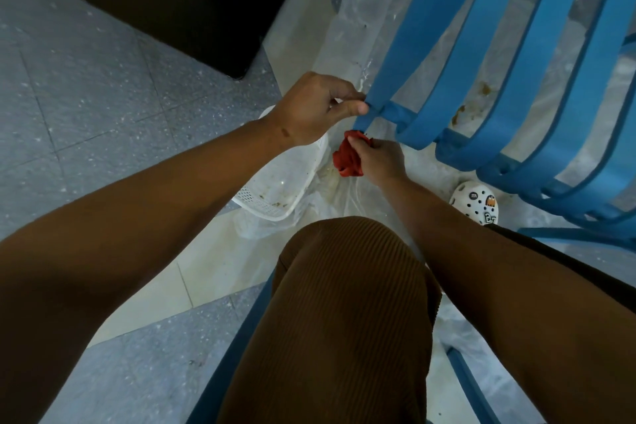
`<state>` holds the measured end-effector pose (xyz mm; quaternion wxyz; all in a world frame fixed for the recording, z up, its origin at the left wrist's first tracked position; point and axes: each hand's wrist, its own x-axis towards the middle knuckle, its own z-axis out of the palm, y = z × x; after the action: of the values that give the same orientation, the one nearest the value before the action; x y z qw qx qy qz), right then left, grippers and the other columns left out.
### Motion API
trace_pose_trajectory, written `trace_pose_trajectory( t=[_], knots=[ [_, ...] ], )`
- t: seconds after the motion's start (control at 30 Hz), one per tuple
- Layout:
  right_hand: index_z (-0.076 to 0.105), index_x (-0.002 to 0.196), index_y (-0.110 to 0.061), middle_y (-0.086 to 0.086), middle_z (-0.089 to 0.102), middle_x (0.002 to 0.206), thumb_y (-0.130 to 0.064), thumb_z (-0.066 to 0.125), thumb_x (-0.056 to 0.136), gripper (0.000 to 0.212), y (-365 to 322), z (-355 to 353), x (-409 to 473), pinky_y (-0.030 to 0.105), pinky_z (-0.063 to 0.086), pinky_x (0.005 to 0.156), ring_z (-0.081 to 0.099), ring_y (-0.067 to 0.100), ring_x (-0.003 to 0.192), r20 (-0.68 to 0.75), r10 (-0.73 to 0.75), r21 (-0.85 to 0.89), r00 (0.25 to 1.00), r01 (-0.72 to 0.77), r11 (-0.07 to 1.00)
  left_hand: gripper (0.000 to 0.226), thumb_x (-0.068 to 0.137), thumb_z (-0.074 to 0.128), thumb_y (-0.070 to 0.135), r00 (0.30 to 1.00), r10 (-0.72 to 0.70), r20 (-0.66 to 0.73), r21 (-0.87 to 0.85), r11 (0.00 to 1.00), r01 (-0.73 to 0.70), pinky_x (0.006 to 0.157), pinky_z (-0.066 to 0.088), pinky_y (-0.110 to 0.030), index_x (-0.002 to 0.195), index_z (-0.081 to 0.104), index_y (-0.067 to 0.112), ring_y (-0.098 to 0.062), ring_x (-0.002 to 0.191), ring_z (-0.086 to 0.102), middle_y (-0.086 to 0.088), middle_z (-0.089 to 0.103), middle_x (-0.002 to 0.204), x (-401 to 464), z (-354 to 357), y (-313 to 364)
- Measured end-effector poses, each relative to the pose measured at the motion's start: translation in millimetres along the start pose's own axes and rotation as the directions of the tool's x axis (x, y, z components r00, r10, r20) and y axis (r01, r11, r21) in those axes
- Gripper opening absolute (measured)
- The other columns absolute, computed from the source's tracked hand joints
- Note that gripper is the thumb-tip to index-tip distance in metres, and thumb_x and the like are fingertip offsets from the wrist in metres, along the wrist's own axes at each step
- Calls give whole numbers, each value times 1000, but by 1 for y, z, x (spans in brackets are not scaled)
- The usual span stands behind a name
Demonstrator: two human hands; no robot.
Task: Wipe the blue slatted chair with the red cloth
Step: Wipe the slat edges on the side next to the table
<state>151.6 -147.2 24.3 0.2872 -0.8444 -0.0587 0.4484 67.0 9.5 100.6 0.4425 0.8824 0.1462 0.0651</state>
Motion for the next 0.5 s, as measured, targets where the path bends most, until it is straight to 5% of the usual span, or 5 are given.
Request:
trace_pose_trajectory(
  t=[0.17,0.33,0.5],
  knots=[
    [64,125,-11,3,67,109,-61,53,96,59,3,-6,0,30,52,87,62,16,99,55,-7,-100,998,12,995,26,96,68,28,1000,-12,-16,-30,999,12,76,45,-5,104,77,5,2,90,62,8,70,96,-2,3,-1],
    [63,128,-20,3,74,111,-67,62,87,62,8,-29,-14,23,51,63,69,14,90,118,-56,280,991,21,960,27,96,67,29,1000,-10,-23,-23,1000,10,75,43,-2,104,77,5,4,91,60,10,68,96,-1,5,-3],
    [60,134,-17,3,74,118,-51,73,87,59,11,-25,-13,26,60,71,74,15,103,107,-68,501,992,6,866,25,96,67,28,999,-44,-28,-65,997,42,75,44,-3,108,77,7,3,94,63,8,71,99,-4,6,-3]
  ],
)
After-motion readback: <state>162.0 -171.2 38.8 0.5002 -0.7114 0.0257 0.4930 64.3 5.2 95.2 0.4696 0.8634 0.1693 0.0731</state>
